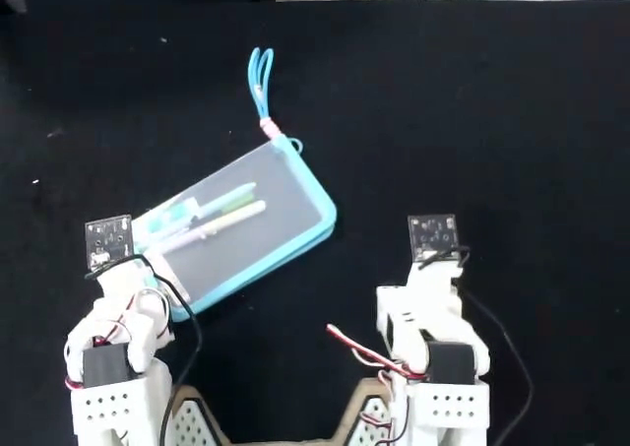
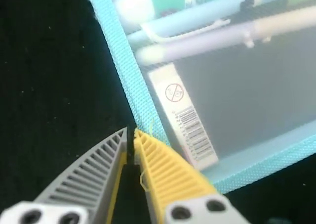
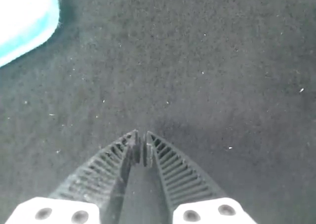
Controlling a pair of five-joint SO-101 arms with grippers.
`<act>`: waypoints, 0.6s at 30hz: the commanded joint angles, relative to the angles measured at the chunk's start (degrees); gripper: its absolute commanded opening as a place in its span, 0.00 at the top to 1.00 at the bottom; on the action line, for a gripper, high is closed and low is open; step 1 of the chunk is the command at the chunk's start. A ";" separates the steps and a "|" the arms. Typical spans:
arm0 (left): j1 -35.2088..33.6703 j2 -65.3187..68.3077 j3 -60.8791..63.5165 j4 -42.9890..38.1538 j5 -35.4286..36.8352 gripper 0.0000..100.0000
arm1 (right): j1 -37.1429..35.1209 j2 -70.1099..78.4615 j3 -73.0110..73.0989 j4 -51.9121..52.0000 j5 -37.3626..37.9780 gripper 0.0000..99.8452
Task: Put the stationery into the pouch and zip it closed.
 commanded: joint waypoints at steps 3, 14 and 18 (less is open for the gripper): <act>0.31 -0.18 1.27 0.79 0.09 0.97 | -0.53 -1.98 -0.22 0.18 0.00 0.99; 0.75 -0.18 1.27 0.62 -8.88 0.97 | -0.62 -2.07 -0.22 0.18 0.00 0.99; 0.31 -0.18 1.27 0.70 -5.45 0.97 | -0.62 -2.07 -0.22 0.18 0.00 0.99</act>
